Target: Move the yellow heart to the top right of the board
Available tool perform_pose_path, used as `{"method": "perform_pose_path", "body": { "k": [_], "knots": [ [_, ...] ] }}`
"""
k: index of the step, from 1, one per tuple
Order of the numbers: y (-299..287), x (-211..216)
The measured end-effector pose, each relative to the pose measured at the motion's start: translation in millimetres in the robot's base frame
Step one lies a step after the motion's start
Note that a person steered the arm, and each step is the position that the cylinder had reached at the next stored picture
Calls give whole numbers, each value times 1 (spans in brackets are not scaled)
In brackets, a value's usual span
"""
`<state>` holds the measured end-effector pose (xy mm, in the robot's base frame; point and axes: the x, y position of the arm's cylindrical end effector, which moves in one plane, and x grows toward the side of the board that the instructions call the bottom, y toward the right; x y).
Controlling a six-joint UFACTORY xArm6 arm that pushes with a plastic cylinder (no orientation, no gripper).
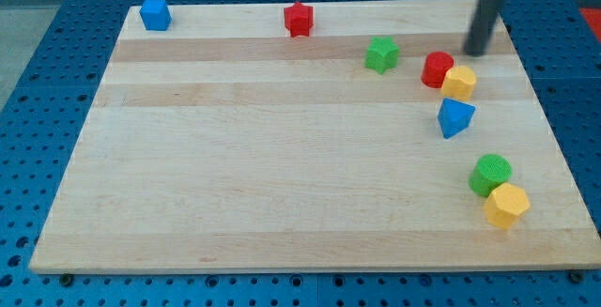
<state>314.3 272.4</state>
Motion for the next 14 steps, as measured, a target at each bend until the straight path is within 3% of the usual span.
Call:
{"method": "perform_pose_path", "body": {
  "k": [1, 3, 6, 8, 14],
  "knots": [
    [29, 33],
    [-27, 101],
    [-109, 104],
    [-70, 102],
    [-58, 71]
  ]
}}
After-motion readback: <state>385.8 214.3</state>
